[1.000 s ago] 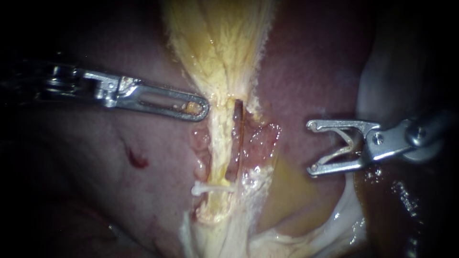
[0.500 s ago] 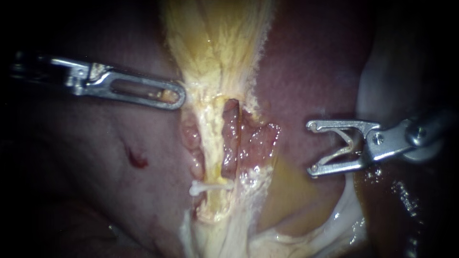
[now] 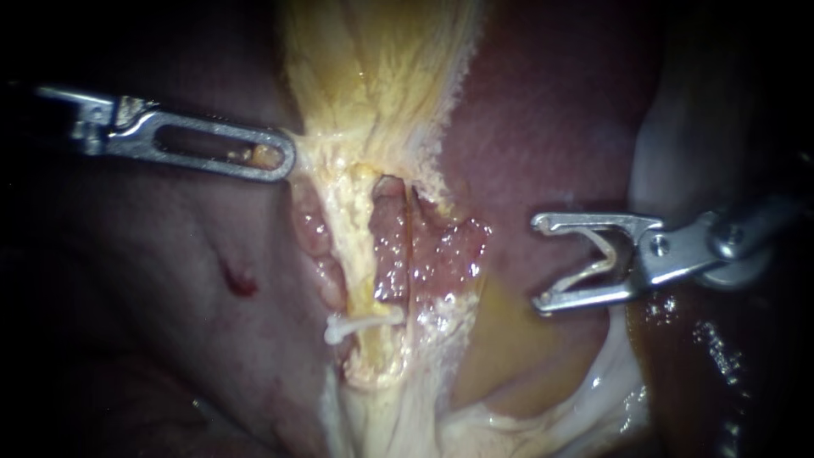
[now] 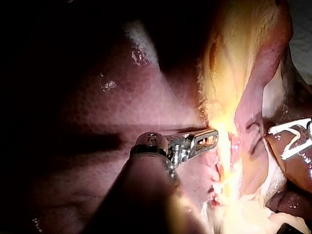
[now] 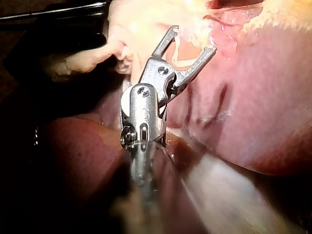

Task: Clipping second clip left tube

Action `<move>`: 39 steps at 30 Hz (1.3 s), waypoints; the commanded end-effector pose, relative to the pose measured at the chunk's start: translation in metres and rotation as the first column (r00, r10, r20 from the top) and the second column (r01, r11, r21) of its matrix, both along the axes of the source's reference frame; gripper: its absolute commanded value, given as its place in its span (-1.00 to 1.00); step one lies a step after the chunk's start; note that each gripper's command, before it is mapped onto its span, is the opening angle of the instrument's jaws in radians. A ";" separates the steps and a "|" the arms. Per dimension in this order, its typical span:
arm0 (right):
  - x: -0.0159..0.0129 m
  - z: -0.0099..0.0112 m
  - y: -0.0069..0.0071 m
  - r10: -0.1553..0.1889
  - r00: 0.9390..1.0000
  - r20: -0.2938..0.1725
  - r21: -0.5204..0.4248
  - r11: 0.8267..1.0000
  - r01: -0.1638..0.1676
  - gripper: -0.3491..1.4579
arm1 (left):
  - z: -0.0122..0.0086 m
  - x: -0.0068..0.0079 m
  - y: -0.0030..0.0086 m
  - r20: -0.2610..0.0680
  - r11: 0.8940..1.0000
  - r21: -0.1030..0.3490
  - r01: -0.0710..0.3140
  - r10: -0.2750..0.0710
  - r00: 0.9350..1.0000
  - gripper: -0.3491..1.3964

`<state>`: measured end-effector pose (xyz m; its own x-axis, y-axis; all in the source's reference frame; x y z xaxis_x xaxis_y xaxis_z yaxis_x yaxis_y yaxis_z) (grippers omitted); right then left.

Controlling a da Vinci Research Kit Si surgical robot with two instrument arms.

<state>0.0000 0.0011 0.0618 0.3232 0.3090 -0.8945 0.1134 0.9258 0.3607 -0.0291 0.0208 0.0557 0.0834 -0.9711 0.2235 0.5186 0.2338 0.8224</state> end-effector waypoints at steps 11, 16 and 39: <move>0.0062 0.0023 -0.0023 0.005 1.000 -0.017 0.054 0.999 -0.004 -0.06 | 0.0000 -0.0003 -0.0001 -0.002 1.000 -0.001 0.002 -0.002 1.000 -1.00; 0.0086 0.0032 -0.0031 0.001 1.000 -0.026 0.090 0.996 0.001 -0.06 | 0.0000 -0.0003 -0.0001 -0.003 1.000 -0.001 0.003 -0.003 1.000 -1.00; 0.0122 0.0078 -0.0040 0.019 1.000 -0.020 0.190 0.982 -0.015 -0.06 | 0.0001 -0.0004 -0.0002 -0.003 1.000 -0.002 0.003 -0.003 1.000 -1.00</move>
